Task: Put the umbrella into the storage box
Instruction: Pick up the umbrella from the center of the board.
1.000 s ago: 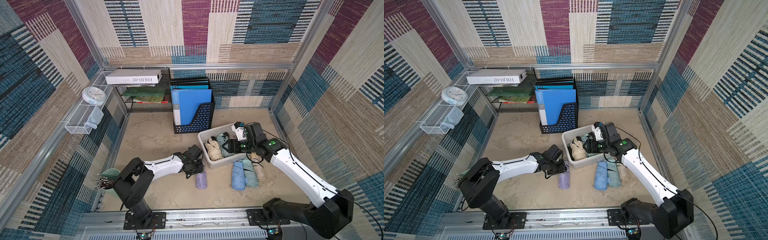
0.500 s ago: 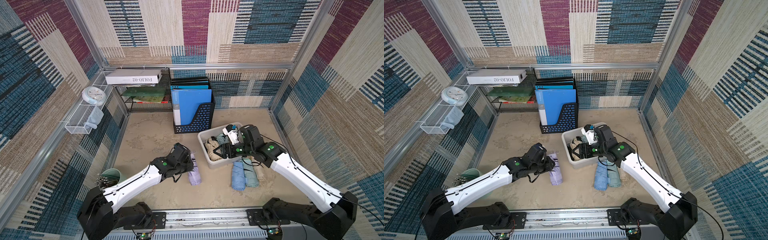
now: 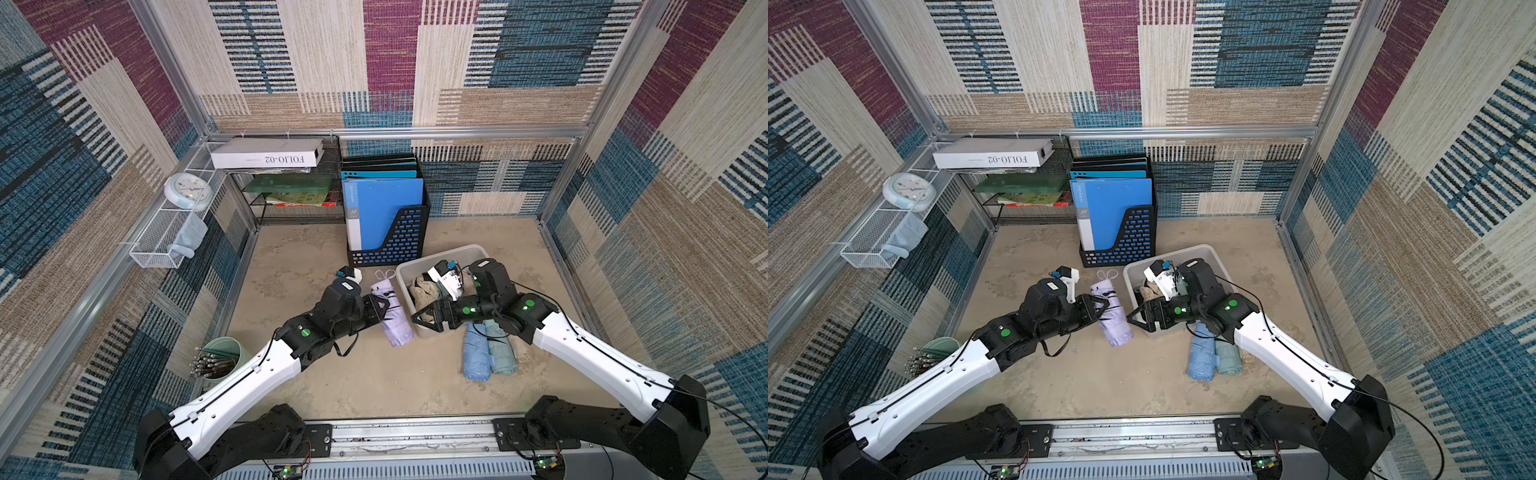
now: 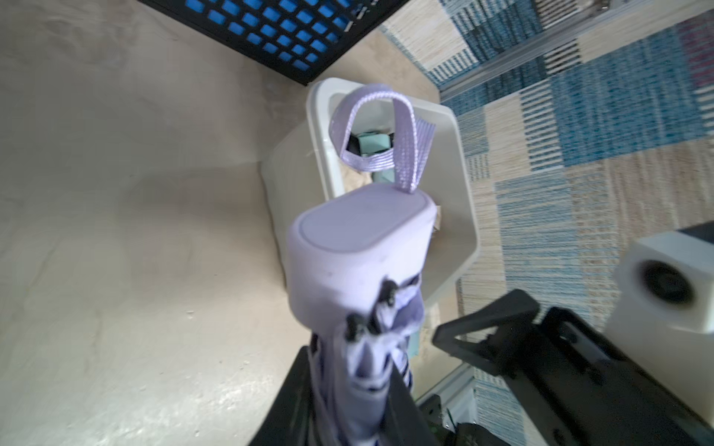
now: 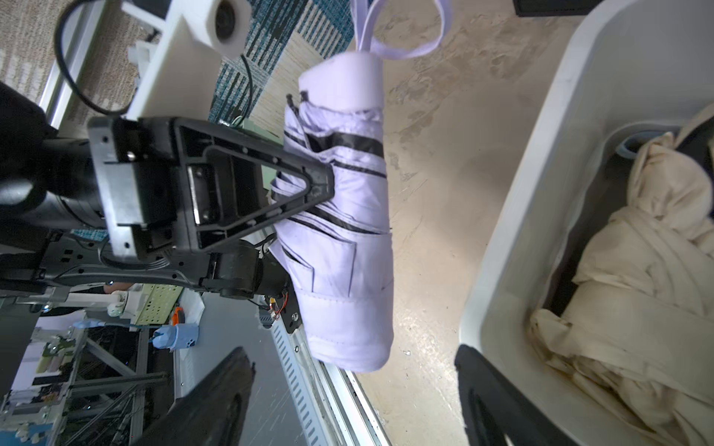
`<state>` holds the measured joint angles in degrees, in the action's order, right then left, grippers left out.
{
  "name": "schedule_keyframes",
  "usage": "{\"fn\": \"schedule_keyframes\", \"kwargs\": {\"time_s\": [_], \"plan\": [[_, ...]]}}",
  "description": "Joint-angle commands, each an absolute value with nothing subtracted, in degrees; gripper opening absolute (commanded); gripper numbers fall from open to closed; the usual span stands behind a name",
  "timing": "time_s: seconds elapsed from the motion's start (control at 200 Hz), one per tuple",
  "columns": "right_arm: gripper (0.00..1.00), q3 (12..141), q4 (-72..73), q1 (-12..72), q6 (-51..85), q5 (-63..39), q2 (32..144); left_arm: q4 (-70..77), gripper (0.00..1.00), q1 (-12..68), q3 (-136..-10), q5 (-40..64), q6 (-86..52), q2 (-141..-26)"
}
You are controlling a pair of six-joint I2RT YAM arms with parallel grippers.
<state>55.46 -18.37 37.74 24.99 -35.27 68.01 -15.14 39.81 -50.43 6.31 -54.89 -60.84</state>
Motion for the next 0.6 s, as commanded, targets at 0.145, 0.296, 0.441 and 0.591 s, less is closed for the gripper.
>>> {"fn": "schedule_keyframes", "kwargs": {"time_s": [0.145, 0.296, 0.441, 0.591], "plan": [[0.83, 55.58, -13.91, 37.71, 26.58, -42.53, 69.06, -0.13, 0.21, 39.64, -50.74, 17.7, -53.17, -60.86], [0.77, 56.25, -13.32, 37.71, 27.38, -43.29, 69.95, 3.78, 0.21, 39.62, -50.71, 21.01, -53.54, -61.27], [0.65, 56.66, -9.25, 37.7, 30.15, -47.1, 70.73, 5.71, 0.21, 39.64, -51.02, 22.91, -53.53, -61.76], [0.49, 57.43, -8.09, 37.63, 31.03, -48.42, 71.21, 5.37, 0.25, 39.64, -51.15, 22.44, -53.26, -61.92]]}}
